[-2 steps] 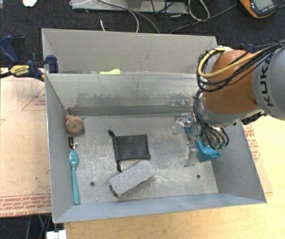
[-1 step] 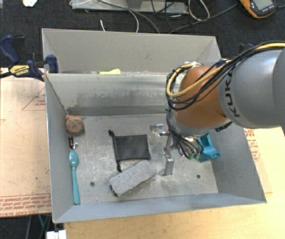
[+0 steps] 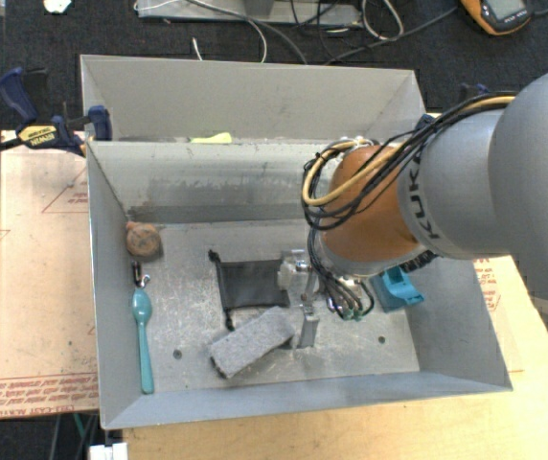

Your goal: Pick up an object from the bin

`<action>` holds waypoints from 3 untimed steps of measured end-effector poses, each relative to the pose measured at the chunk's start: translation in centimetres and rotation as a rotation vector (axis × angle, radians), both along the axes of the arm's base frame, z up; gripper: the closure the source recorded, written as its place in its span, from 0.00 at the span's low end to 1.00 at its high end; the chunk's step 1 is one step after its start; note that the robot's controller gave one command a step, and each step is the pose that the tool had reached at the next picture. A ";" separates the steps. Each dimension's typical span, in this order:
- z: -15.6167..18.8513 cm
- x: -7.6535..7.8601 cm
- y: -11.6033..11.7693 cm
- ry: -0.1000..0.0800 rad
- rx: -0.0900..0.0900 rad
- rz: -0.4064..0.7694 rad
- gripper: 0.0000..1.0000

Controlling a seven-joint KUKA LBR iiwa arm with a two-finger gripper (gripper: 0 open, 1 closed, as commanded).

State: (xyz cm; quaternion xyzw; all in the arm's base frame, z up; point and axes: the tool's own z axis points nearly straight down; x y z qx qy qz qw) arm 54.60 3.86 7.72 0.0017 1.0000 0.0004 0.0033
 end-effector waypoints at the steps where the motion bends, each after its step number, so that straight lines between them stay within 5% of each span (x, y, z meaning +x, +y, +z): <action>1: -0.6 4.1 5.8 0.003 0.004 0.209 1.00; 3: 0.5 3.9 6.5 0.004 0.004 0.100 1.00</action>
Offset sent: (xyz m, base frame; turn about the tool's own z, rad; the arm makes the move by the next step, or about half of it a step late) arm 0.0000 0.0000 0.0000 0.0000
